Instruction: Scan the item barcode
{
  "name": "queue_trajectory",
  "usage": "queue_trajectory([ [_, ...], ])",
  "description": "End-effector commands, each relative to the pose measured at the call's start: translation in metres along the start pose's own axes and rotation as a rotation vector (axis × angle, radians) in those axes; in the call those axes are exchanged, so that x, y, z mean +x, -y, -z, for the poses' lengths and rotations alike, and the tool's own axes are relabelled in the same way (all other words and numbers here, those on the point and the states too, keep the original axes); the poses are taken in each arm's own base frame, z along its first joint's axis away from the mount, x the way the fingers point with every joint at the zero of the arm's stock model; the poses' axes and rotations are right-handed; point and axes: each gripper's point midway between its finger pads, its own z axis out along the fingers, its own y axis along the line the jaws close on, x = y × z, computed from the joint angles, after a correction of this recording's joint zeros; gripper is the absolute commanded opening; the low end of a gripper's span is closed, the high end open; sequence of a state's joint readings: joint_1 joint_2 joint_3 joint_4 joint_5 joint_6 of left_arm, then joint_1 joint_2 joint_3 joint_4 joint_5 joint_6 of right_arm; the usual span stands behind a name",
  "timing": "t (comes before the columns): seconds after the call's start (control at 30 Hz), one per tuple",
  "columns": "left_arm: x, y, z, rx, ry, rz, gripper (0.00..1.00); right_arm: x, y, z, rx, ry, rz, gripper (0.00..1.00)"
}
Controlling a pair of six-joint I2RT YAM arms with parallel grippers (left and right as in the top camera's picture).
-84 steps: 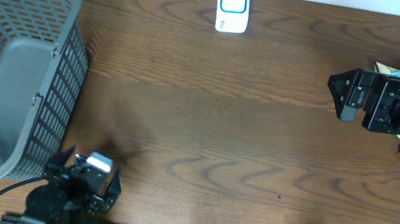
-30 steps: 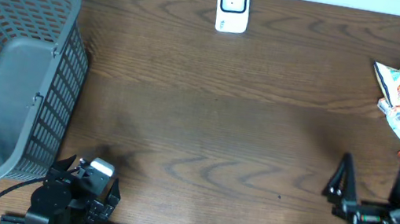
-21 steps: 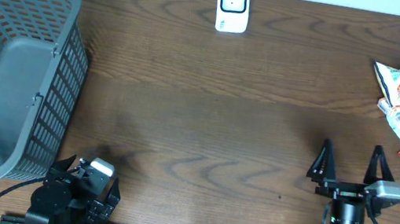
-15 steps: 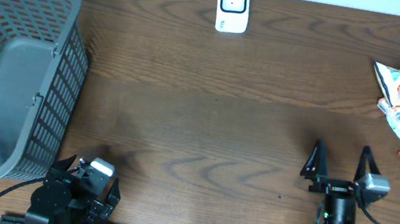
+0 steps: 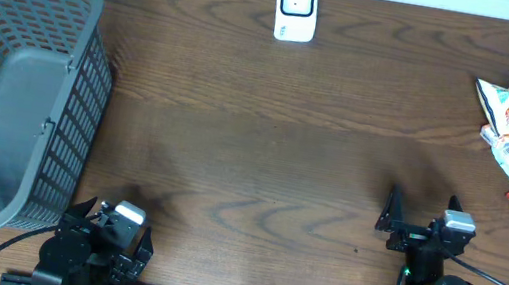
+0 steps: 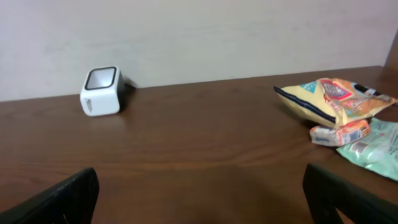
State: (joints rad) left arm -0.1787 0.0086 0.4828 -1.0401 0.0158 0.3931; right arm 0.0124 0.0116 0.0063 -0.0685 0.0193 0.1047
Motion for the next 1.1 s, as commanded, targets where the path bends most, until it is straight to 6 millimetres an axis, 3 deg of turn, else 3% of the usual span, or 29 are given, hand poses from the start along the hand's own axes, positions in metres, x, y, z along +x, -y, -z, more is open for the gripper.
queue_trajectory([
  [0.0,-0.003,-0.002,0.003,-0.008,0.013,-0.003,1.00,-0.001,0.004,0.000,0.021,0.004,0.046,0.99],
  [0.8,-0.002,-0.003,0.002,-0.015,0.008,0.008,1.00,-0.001,0.004,0.000,0.021,0.004,0.046,0.99],
  [0.83,-0.002,0.004,0.000,0.025,0.015,0.031,1.00,-0.001,0.004,0.000,0.021,0.004,0.046,0.99],
  [0.9,-0.014,0.020,-0.005,0.124,0.081,0.053,1.00,-0.001,0.004,0.000,0.021,0.004,0.046,0.99],
  [1.07,-0.050,0.016,-0.023,0.125,0.266,0.051,1.00,-0.001,0.004,0.000,0.021,0.004,0.046,0.99],
])
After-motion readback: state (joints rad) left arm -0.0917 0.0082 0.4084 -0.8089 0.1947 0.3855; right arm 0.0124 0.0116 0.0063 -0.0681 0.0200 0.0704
